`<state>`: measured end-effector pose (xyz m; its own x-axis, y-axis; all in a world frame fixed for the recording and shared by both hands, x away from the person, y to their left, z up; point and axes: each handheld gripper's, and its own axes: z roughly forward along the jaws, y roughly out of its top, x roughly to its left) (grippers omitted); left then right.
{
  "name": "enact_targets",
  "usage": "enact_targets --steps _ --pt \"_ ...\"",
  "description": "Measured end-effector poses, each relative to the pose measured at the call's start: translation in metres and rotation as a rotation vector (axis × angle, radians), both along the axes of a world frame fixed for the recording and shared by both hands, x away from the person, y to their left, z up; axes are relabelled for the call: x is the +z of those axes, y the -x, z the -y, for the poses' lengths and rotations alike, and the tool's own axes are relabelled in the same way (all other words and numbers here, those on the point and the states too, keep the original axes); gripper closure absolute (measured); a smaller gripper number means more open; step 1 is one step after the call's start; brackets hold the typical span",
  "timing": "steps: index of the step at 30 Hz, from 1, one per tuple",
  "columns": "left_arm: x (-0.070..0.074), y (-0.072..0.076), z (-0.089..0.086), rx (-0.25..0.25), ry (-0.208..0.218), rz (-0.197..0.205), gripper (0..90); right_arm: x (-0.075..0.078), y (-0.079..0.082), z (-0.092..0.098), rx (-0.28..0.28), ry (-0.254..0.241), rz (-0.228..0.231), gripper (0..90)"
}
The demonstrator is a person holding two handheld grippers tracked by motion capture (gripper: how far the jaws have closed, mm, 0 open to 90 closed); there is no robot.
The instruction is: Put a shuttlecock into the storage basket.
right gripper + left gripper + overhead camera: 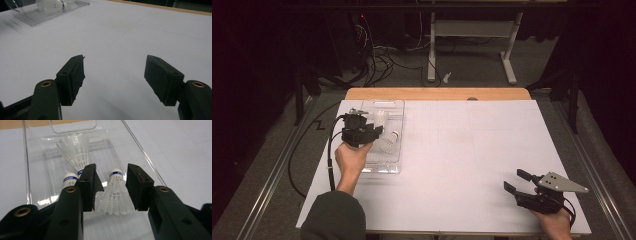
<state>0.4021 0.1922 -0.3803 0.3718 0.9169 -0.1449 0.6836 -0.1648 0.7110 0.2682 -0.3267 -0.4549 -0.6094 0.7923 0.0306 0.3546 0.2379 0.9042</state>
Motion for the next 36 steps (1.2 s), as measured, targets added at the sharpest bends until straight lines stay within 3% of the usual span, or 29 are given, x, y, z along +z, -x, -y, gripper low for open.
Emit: enact_targets --steps 22,36 --pt "0.005 0.02 -0.005 -0.004 0.035 0.02 50.7 0.0 0.0 0.0 -0.001 -0.003 0.0 32.6" --pt "-0.002 0.03 -0.004 -0.017 0.036 0.029 42.8 0.0 0.0 0.0 0.0 -0.003 -0.001 32.7"
